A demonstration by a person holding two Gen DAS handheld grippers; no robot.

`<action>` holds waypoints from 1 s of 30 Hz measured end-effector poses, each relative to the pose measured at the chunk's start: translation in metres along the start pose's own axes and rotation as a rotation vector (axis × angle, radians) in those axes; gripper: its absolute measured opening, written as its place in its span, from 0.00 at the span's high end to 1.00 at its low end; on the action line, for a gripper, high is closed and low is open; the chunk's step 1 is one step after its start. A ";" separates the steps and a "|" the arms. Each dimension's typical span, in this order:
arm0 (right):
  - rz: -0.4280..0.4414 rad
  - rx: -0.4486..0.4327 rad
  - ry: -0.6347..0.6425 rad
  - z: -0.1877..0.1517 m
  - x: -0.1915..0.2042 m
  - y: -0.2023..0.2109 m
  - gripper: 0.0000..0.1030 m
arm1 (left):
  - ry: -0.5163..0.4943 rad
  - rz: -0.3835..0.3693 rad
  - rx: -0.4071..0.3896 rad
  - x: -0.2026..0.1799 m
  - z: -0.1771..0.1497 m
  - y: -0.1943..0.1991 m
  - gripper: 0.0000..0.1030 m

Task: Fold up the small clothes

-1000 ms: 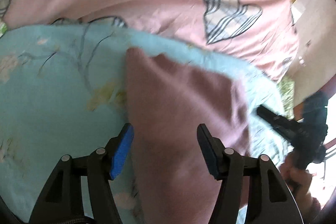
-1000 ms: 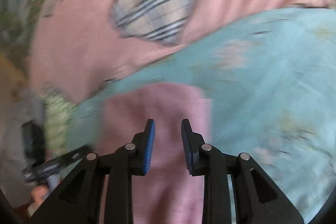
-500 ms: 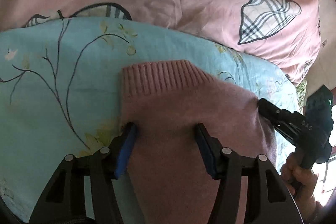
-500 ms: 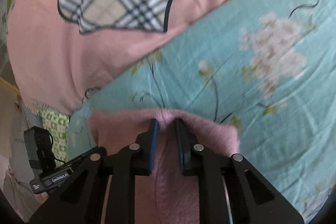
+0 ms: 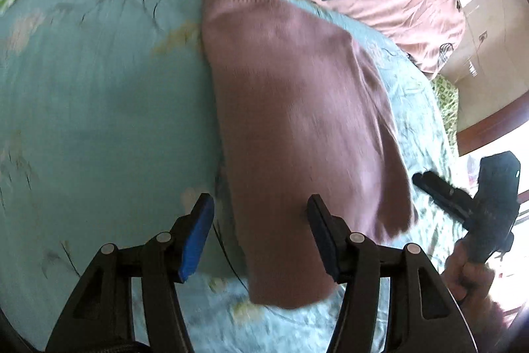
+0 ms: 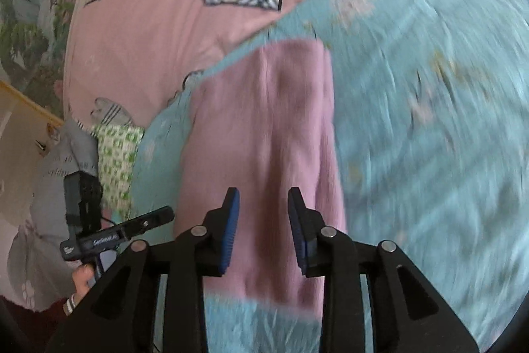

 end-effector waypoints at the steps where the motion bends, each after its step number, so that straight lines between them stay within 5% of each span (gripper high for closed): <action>1: 0.007 0.001 -0.003 -0.008 0.004 0.002 0.69 | 0.021 -0.018 0.005 -0.001 -0.005 0.000 0.42; 4: -0.027 -0.001 0.016 -0.021 0.010 -0.001 0.69 | 0.045 -0.043 0.003 -0.003 -0.003 -0.001 0.41; 8: -0.135 -0.018 0.049 -0.010 0.006 -0.011 0.37 | 0.088 -0.035 -0.018 0.000 0.010 -0.007 0.37; 15: -0.153 -0.007 0.032 0.026 -0.022 -0.043 0.37 | 0.175 -0.061 0.001 0.008 0.031 -0.035 0.27; 23: -0.046 0.118 -0.058 0.043 -0.052 -0.085 0.37 | 0.236 -0.130 0.022 0.017 0.044 -0.068 0.18; 26: 0.061 0.134 -0.086 0.043 -0.052 -0.096 0.38 | 0.224 -0.173 0.025 0.013 0.049 -0.079 0.27; 30: 0.155 0.182 -0.139 0.036 -0.048 -0.111 0.63 | 0.189 -0.210 0.014 0.007 0.054 -0.079 0.55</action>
Point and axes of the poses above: each gripper's, at about its wrist camera, not at the fingertips, and y roughly against the way its jaws point, x to its left, z to its top, the point moved 7 cm from there along -y, roughly the way its jaws point, and after that the axes turned 4 degrees about y, right-handed, at the moved point
